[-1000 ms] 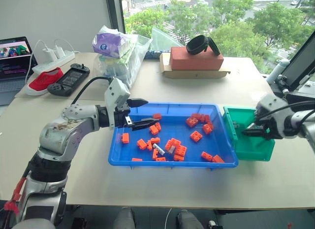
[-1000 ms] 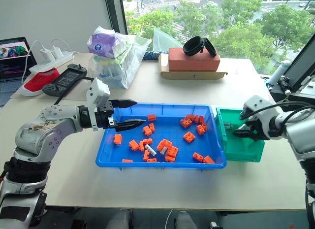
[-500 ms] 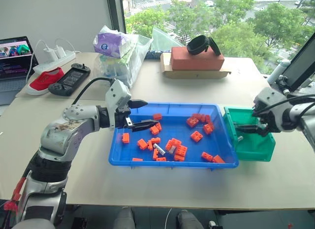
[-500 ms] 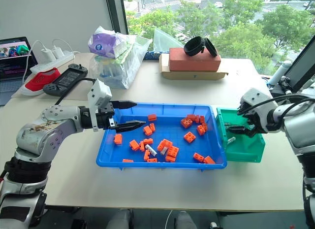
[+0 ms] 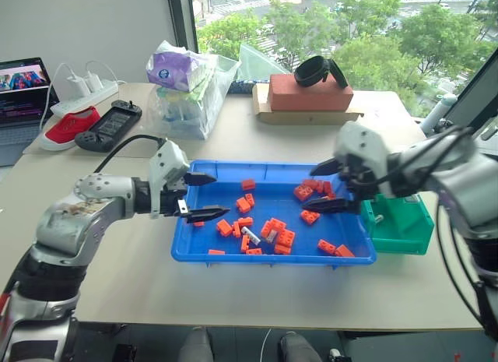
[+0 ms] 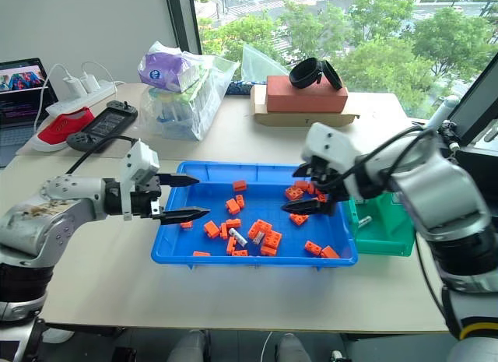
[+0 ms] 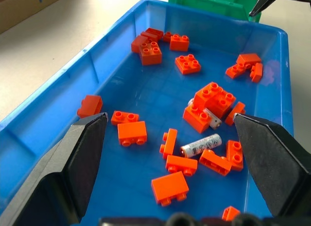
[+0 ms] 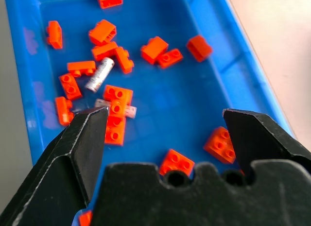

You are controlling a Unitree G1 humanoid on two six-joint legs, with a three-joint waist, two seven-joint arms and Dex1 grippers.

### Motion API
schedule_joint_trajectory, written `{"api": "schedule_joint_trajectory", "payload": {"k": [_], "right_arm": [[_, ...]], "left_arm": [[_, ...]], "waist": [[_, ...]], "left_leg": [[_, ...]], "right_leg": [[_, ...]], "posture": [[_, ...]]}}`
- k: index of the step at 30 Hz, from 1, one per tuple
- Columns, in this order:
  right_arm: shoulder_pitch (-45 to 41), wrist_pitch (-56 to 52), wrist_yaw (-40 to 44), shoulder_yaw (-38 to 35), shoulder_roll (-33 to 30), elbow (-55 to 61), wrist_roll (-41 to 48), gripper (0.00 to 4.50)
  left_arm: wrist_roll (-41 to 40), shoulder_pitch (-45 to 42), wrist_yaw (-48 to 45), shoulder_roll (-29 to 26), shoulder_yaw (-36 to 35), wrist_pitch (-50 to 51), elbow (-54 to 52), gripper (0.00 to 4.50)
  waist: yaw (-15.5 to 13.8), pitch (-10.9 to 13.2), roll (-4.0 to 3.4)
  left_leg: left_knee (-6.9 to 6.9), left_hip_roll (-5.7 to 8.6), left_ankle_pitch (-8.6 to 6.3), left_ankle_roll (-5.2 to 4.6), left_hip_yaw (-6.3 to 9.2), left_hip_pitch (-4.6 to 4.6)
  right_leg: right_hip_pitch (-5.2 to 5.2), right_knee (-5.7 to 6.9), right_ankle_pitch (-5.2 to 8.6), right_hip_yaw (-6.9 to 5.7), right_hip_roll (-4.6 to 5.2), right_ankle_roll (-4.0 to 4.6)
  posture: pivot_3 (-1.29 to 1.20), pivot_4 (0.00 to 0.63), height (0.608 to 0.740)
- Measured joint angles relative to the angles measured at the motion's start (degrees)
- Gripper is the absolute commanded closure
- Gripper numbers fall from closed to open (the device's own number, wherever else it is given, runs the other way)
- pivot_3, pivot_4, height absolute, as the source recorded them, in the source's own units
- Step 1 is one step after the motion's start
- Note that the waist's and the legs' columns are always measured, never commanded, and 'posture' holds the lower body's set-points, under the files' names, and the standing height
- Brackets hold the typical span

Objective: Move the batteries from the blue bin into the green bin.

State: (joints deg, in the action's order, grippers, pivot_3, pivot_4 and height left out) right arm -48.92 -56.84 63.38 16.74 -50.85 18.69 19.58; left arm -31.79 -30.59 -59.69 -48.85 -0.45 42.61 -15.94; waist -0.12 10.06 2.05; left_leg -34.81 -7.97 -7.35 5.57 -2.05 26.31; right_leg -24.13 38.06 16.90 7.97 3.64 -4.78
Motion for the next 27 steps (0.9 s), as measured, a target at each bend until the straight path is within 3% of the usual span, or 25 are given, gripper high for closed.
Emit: {"api": "schedule_joint_trajectory", "payload": {"k": [6, 14, 17, 24, 27], "right_arm": [[2.4, -1.1, -3.8, 4.3, 6.7, -0.8, -0.5, 0.10], [2.8, -1.3, -8.4, 5.6, 11.2, -2.5, -1.7, 0.10], [2.9, -1.3, -9.5, 6.0, 12.3, -2.8, -2.4, 0.82], [5.7, -1.2, -11.2, 7.0, 12.7, -4.9, -3.1, 3.25], [5.7, -1.0, -11.3, 7.0, 12.7, -4.9, -3.4, 4.06]], "left_arm": [[-1.5, 1.3, -2.3, -3.1, -1.5, 0.1, -2.0, 0.00], [-3.2, 4.5, -8.6, -9.4, -1.9, 0.2, -3.8, 0.00], [-3.6, 4.5, -8.9, -9.5, -1.9, 0.2, -3.8, 0.00], [-4.3, 4.4, -9.1, -9.6, -1.9, 0.2, -4.5, 0.00], [-4.3, 4.3, -9.1, -9.6, -1.8, 0.1, -4.5, 0.00]], "waist": [[-0.1, 0.0, 0.00], [-0.3, 0.0, 0.02], [-0.3, 0.0, 0.02], [-0.2, 0.0, 0.02], [-0.2, 0.0, 0.02]], "left_leg": [[0.01, 0.00, 0.00, 0.00, 0.00, 0.00], [0.03, -0.01, -0.01, -0.01, 0.00, 0.01], [0.04, -0.01, -0.01, -0.01, 0.00, 0.01], [0.03, -0.01, -0.01, -0.01, 0.00, 0.01], [0.04, -0.01, -0.01, -0.01, 0.00, 0.01]], "right_leg": [[-0.02, 0.01, 0.00, 0.00, 0.00, 0.00], [-0.04, 0.02, 0.01, -0.02, -0.01, 0.02], [-0.04, 0.02, 0.01, -0.02, -0.01, 0.02], [-0.05, 0.02, 0.01, -0.02, -0.01, 0.03], [-0.05, 0.02, 0.01, -0.02, -0.01, 0.03]], "posture": [[0.00, 0.150, 0.736], [0.00, 0.150, 0.736], [0.00, 0.150, 0.736], [0.00, 0.150, 0.736], [0.00, 0.150, 0.736]]}}
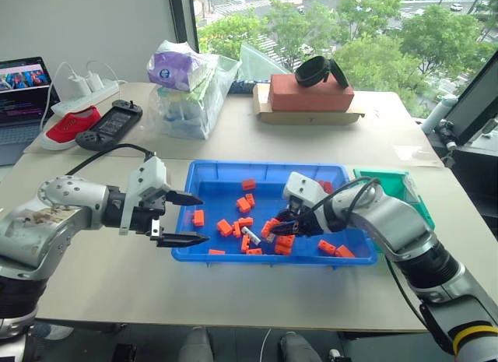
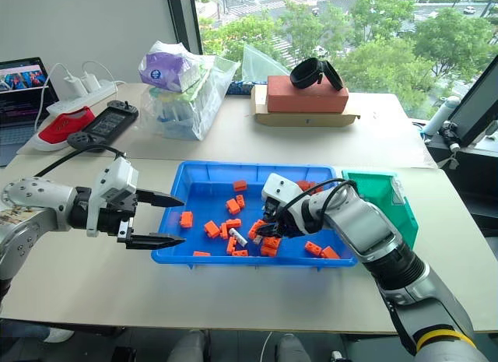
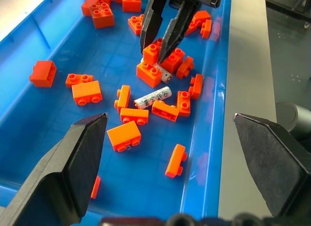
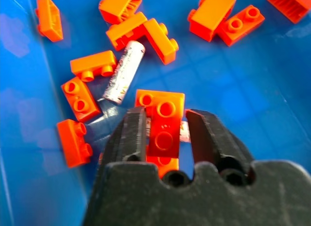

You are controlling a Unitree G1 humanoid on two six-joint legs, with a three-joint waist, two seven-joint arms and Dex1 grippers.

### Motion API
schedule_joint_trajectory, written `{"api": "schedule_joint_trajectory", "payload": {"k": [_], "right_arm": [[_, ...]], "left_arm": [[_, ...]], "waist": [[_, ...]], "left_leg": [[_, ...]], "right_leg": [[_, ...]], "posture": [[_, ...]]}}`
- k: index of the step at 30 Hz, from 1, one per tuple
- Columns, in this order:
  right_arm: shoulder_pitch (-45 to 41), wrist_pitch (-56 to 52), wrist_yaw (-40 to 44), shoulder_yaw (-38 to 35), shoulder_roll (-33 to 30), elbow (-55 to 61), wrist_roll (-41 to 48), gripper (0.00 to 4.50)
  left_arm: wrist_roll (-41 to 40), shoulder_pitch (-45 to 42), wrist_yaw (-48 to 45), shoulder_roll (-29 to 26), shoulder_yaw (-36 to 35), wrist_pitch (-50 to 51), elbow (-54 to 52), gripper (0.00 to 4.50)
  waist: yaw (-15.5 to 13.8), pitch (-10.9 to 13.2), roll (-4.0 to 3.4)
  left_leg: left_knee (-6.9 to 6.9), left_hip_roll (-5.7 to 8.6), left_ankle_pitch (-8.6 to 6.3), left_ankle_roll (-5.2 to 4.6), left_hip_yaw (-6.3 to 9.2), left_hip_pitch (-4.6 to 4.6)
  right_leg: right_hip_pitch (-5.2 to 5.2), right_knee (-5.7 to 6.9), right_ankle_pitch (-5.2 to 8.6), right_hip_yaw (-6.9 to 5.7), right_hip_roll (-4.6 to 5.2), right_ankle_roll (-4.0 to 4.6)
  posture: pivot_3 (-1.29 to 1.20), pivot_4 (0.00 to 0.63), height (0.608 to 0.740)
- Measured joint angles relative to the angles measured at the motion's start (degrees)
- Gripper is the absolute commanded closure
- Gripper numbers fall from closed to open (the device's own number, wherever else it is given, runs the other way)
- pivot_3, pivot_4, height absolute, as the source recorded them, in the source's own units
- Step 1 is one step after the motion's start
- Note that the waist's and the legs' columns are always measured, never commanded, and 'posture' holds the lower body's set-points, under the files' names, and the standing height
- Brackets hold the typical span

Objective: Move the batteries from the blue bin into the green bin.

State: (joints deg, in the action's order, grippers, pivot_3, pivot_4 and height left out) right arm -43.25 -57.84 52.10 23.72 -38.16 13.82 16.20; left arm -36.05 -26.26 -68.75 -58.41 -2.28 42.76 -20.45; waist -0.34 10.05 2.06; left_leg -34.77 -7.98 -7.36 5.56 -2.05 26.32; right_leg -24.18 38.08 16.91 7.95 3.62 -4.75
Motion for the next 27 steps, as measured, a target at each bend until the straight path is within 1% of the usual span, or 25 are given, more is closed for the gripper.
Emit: {"api": "schedule_joint_trajectory", "payload": {"k": [5, 7, 9, 11, 13, 14, 15, 16, 18, 19, 20, 24, 25, 27], "right_arm": [[-0.1, 0.1, 0.3, -0.2, -0.1, -0.4, -0.1, 4.05], [-1.5, 0.3, 0.4, -1.1, -0.7, -2.2, 0.0, 4.05], [-4.0, 1.1, 0.0, -3.3, -1.6, -4.5, -0.4, 4.05], [-7.4, 3.7, -1.4, -5.3, -2.2, -9.9, -2.6, 4.05], [-7.8, 6.4, -2.3, -5.5, -2.3, -13.6, -4.5, 4.05], [-7.6, 8.0, -2.8, -5.0, -2.1, -16.0, -5.8, 3.55], [-7.2, 9.5, -3.5, -4.5, -1.4, -18.5, -6.7, 3.55], [-7.0, 10.5, -4.0, -4.3, -0.8, -20.3, -7.4, 2.97], [-6.8, 12.8, -4.5, -3.9, 0.4, -23.3, -9.0, 2.37], [-6.8, 13.4, -4.6, -3.9, 0.4, -23.7, -9.4, 2.11], [-7.0, 13.8, -4.6, -3.9, 0.4, -24.1, -10.1, 1.66], [-8.6, 13.7, -3.7, -4.2, 0.3, -24.5, -10.6, 0.29], [-9.2, 13.5, -3.2, -4.2, 0.2, -24.3, -10.6, 0.02], [-9.9, 11.6, -0.8, -4.3, -1.0, -21.2, -10.1, 0.02]], "left_arm": [[0.0, -0.1, 0.0, 0.0, 0.0, -0.1, 0.0, 0.00], [0.0, -0.1, 0.1, 0.1, 0.0, -0.1, 0.0, 0.00], [0.0, -0.1, 0.2, 0.2, 0.0, -0.1, 0.0, 0.00], [0.0, -0.5, 0.9, 1.1, 0.0, 0.0, 0.0, 0.00], [0.0, -0.9, 1.6, 1.8, 0.1, 0.0, 0.0, 0.00], [0.0, -1.1, 1.8, 2.0, 0.2, 0.0, 0.0, 0.00], [0.0, -1.2, 1.9, 2.0, 0.3, 0.0, 0.0, 0.00], [0.0, -1.3, 1.9, 2.1, 0.4, 0.0, 0.0, 0.00], [0.0, -2.1, 2.0, 2.3, 1.0, 0.0, 0.0, 0.00], [0.0, -2.2, 2.1, 2.3, 1.1, 0.0, 0.0, 0.00], [0.0, -2.2, 2.3, 2.3, 1.1, 0.0, 0.1, 0.00], [0.0, -2.2, 2.4, 2.4, 1.2, 0.1, 0.1, 0.00], [0.0, -2.2, 2.6, 2.4, 1.2, 0.1, 0.1, 0.00], [0.0, -2.2, 3.0, 2.6, 1.2, 0.2, 0.0, 0.00]], "waist": [[0.0, 0.0, 0.00], [0.0, 0.0, 0.00], [0.0, 0.0, 0.00], [-0.1, 0.0, 0.00], [-0.2, 0.0, 0.05], [-0.2, 0.0, 0.06], [-0.1, 0.0, 0.06], [-0.1, 0.0, 0.05], [0.0, 0.0, 0.05], [0.1, 0.0, 0.05], [0.1, 0.0, 0.05], [0.1, 0.0, 0.05], [0.0, 0.0, 0.05], [-0.1, 0.0, 0.05]], "left_leg": [[0.00, 0.00, 0.00, 0.00, 0.00, 0.00], [-0.01, 0.00, 0.00, 0.00, 0.00, 0.00], [0.00, 0.00, 0.00, 0.00, -0.01, 0.00], [0.00, 0.00, 0.00, 0.00, 0.00, 0.00], [0.00, 0.00, -0.01, -0.01, 0.00, 0.00], [0.00, 0.00, -0.01, -0.01, 0.00, 0.00], [0.00, 0.00, -0.01, -0.01, 0.00, 0.01], [0.02, 0.00, -0.01, -0.01, 0.00, 0.01], [0.02, 0.00, 0.00, 0.00, 0.00, 0.01], [0.02, 0.00, 0.00, 0.00, -0.01, 0.01], [0.02, 0.00, 0.00, 0.00, 0.00, 0.01], [0.02, 0.00, 0.00, 0.00, -0.01, 0.01], [0.02, 0.00, 0.00, 0.00, -0.01, 0.01], [0.03, 0.00, 0.00, 0.00, 0.00, 0.01]], "right_leg": [[0.00, -0.01, 0.00, 0.00, 0.00, 0.00], [0.00, -0.01, 0.00, 0.00, 0.00, 0.00], [-0.01, -0.01, 0.00, 0.00, 0.00, 0.00], [0.01, -0.02, 0.00, 0.00, 0.00, 0.00], [0.02, -0.03, 0.00, -0.02, 0.00, 0.00], [0.01, -0.04, 0.00, -0.02, 0.00, 0.00], [-0.01, -0.03, 0.00, -0.02, 0.00, 0.00], [-0.01, -0.03, 0.00, -0.01, 0.00, 0.00], [-0.03, -0.01, 0.00, -0.01, 0.00, 0.00], [-0.02, -0.01, 0.00, -0.02, 0.00, 0.00], [-0.02, -0.01, 0.00, -0.02, 0.00, 0.00], [-0.02, -0.01, 0.00, -0.02, 0.00, 0.00], [-0.02, -0.01, 0.00, -0.02, 0.00, 0.00], [-0.02, -0.01, 0.00, -0.02, 0.00, 0.00]], "posture": [[0.00, 0.150, 0.736], [0.00, 0.150, 0.736], [0.00, 0.150, 0.736], [0.00, 0.150, 0.736], [0.00, 0.150, 0.736], [0.00, 0.150, 0.736], [0.00, 0.150, 0.736], [0.00, 0.150, 0.736], [0.00, 0.150, 0.736], [0.00, 0.150, 0.736], [0.00, 0.150, 0.736], [0.00, 0.150, 0.736], [0.00, 0.150, 0.736], [0.00, 0.150, 0.736]]}}
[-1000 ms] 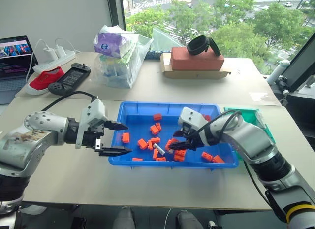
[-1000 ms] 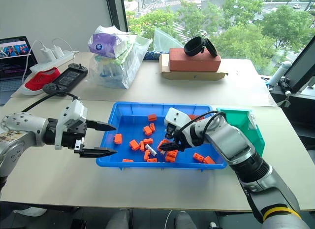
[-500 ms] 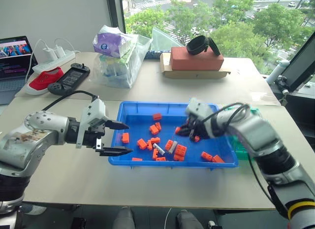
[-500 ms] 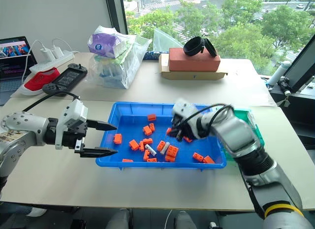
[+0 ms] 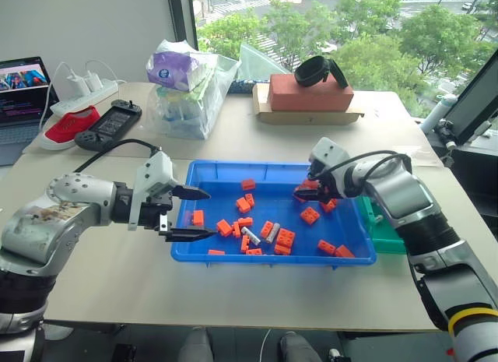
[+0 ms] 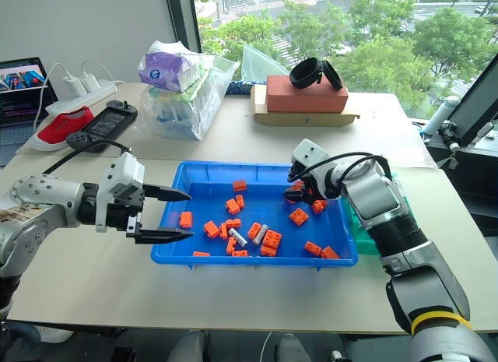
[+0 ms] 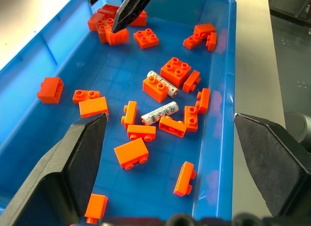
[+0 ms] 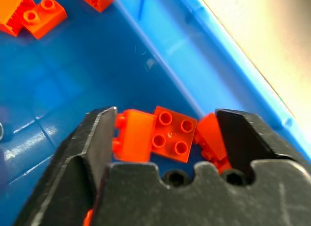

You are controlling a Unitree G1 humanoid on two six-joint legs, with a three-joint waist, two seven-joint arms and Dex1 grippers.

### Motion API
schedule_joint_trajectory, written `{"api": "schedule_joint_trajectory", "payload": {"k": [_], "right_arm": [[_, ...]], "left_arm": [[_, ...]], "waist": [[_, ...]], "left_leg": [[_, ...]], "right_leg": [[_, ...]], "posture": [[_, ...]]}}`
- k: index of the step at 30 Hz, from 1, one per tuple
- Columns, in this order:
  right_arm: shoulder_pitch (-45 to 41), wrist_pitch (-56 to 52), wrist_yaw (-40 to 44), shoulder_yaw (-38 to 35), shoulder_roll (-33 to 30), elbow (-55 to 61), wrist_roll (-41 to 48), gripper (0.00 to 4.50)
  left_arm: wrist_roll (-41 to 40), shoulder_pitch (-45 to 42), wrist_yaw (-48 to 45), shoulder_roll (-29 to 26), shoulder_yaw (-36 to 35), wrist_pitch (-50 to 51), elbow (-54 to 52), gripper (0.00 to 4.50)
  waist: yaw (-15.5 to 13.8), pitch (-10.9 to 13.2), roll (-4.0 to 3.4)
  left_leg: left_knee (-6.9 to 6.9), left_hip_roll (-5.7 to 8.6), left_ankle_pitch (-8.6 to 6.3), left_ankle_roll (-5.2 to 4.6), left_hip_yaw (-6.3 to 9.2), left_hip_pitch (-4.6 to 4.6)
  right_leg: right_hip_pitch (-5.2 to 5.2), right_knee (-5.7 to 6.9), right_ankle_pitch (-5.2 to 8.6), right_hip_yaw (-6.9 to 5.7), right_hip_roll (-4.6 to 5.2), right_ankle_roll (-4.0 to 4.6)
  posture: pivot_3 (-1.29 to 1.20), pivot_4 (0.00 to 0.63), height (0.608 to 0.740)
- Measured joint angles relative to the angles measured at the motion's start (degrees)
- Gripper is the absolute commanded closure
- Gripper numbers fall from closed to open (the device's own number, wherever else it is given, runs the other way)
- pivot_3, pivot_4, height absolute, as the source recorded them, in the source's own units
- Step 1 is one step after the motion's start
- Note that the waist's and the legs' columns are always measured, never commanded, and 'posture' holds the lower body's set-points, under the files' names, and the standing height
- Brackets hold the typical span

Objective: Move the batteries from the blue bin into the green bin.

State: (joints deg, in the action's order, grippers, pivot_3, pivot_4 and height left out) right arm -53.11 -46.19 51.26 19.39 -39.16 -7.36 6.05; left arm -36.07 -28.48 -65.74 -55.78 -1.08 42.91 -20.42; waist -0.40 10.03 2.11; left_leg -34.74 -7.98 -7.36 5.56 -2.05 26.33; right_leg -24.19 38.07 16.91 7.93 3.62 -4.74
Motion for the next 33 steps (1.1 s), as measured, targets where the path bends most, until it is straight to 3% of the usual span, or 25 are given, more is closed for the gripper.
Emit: {"api": "schedule_joint_trajectory", "payload": {"k": [5, 10, 19, 33], "right_arm": [[0.6, -6.0, 5.8, 0.5, -1.3, 13.5, 4.4, 0.02], [3.0, -11.6, 5.3, 2.8, -0.2, 20.3, 6.0, 0.02], [4.1, -29.6, -2.1, 4.2, 4.4, 23.7, 8.2, 0.02], [3.9, -34.3, -4.8, 7.5, 4.7, 24.9, 11.6, 0.02]], "left_arm": [[0.0, 0.0, 0.9, 0.8, 0.0, 0.7, -0.1, 0.00], [-1.8, 1.2, 0.8, 0.9, -0.1, 2.3, -1.7, 0.00], [-2.4, 1.4, 1.2, 0.9, -0.1, 3.4, -2.6, 0.00], [-2.6, 1.4, 1.4, 1.0, -0.1, 3.8, -2.6, 0.00]], "waist": [[0.1, 0.0, 0.00], [-0.1, 0.0, 0.00], [-0.1, 0.0, 0.00], [-0.1, 0.0, 0.00]], "left_leg": [[0.01, 0.00, 0.00, 0.00, 0.00, 0.00], [-0.02, 0.00, 0.00, 0.00, 0.00, 0.00], [-0.01, 0.00, 0.00, 0.00, 0.01, 0.00], [-0.01, 0.00, 0.00, 0.00, 0.01, 0.00]], "right_leg": [[-0.01, 0.01, 0.00, -0.01, 0.00, 0.00], [0.01, 0.01, 0.00, -0.01, 0.00, 0.00], [0.00, 0.02, 0.00, -0.01, 0.00, 0.01], [0.00, 0.02, 0.00, -0.01, 0.00, 0.02]], "posture": [[0.00, 0.150, 0.736], [0.00, 0.150, 0.736], [0.00, 0.150, 0.736], [0.00, 0.150, 0.736]]}}
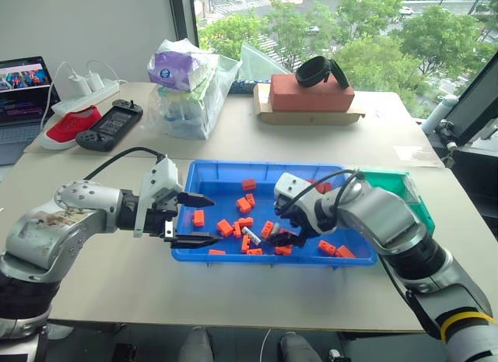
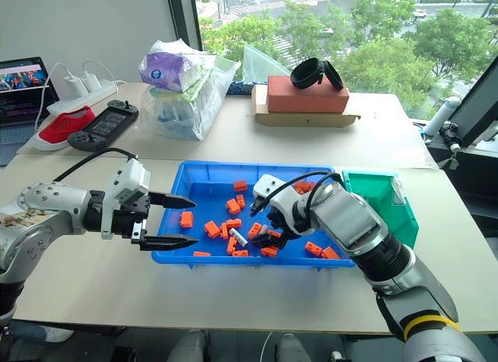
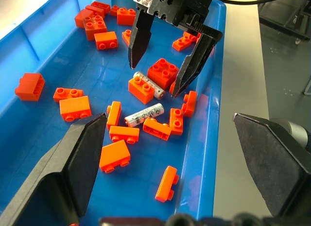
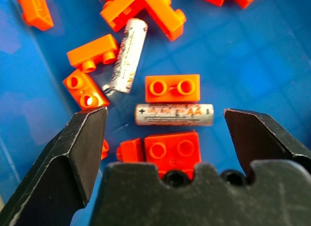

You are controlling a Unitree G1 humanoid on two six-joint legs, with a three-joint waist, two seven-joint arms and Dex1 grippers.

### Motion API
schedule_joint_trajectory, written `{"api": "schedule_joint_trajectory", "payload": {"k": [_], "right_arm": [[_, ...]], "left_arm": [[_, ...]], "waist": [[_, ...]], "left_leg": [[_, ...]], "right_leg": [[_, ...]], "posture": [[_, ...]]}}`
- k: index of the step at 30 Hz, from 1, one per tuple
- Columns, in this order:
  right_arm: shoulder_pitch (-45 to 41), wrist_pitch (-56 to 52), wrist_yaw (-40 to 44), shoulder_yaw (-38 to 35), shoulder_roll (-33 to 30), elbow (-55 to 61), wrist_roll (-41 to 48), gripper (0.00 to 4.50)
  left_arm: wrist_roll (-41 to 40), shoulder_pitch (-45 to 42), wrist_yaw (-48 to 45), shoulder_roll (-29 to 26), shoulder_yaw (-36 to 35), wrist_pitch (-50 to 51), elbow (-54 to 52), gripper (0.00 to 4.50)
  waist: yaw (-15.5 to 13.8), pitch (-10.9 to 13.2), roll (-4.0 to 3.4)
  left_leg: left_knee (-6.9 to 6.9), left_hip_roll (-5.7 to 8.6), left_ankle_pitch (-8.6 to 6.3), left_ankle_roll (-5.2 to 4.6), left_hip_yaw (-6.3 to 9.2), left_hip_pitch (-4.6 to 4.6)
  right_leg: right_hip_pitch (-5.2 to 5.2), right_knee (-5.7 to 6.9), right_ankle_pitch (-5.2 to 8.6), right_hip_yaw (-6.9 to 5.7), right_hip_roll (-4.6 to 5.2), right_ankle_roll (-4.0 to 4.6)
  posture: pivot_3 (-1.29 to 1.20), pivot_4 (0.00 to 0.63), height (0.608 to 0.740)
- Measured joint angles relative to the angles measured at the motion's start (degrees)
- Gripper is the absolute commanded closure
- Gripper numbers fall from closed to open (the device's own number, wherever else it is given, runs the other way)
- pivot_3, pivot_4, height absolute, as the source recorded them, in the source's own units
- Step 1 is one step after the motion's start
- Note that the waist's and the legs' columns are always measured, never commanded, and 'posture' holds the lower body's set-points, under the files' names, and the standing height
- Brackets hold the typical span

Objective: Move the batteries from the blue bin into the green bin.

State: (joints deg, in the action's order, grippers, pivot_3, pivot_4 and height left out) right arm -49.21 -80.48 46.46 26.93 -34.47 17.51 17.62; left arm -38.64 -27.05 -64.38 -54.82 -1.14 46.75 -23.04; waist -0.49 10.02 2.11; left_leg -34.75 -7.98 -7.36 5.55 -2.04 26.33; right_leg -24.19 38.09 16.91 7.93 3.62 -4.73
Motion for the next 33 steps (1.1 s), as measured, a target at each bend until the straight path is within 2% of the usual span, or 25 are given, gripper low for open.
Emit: {"api": "schedule_joint_trajectory", "payload": {"k": [15, 18, 21, 22, 33], "right_arm": [[-0.3, 0.1, -3.0, 2.8, 1.4, -1.3, 1.7, 0.02], [-0.7, 0.7, -3.3, 3.1, 1.4, -2.3, 1.6, 0.74], [-0.7, 1.6, -3.4, 3.4, 1.4, -2.9, 1.5, 1.78], [-0.7, 1.8, -3.5, 3.5, 1.3, -3.0, 1.5, 1.93], [-0.7, 2.6, -2.4, 1.7, 0.7, -2.7, 3.8, 1.93]], "left_arm": [[-1.8, 0.0, 0.9, 0.5, 0.1, 2.1, -1.2, 0.00], [-1.9, 0.0, 1.2, 0.5, 0.1, 2.2, -1.3, 0.00], [-1.8, 0.0, 1.8, 0.5, 0.1, 2.2, -1.2, 0.00], [-1.8, 0.0, 2.1, 0.5, 0.1, 2.2, -1.2, 0.00], [-1.9, -0.2, 2.6, 0.5, 0.1, 2.2, -1.2, 0.00]], "waist": [[0.0, 0.0, 0.00], [0.0, 0.0, 0.00], [0.0, 0.0, 0.00], [0.0, 0.0, 0.00], [0.0, 0.0, 0.00]], "left_leg": [[0.01, 0.00, 0.00, 0.00, 0.01, 0.00], [0.01, 0.00, 0.00, 0.00, 0.01, 0.00], [0.01, 0.00, 0.00, 0.00, 0.01, 0.00], [0.01, 0.00, 0.00, 0.00, 0.01, 0.00], [0.01, 0.00, 0.00, 0.00, 0.01, 0.00]], "right_leg": [[0.00, 0.00, 0.00, 0.00, 0.00, 0.00], [0.00, 0.00, 0.00, 0.00, 0.00, 0.00], [0.00, 0.00, 0.00, 0.00, 0.00, 0.00], [0.00, 0.00, 0.00, 0.00, 0.00, 0.00], [0.00, -0.01, 0.00, -0.01, 0.00, 0.00]], "posture": [[0.00, 0.150, 0.736], [0.00, 0.150, 0.736], [0.00, 0.150, 0.736], [0.00, 0.150, 0.736], [0.00, 0.150, 0.736]]}}
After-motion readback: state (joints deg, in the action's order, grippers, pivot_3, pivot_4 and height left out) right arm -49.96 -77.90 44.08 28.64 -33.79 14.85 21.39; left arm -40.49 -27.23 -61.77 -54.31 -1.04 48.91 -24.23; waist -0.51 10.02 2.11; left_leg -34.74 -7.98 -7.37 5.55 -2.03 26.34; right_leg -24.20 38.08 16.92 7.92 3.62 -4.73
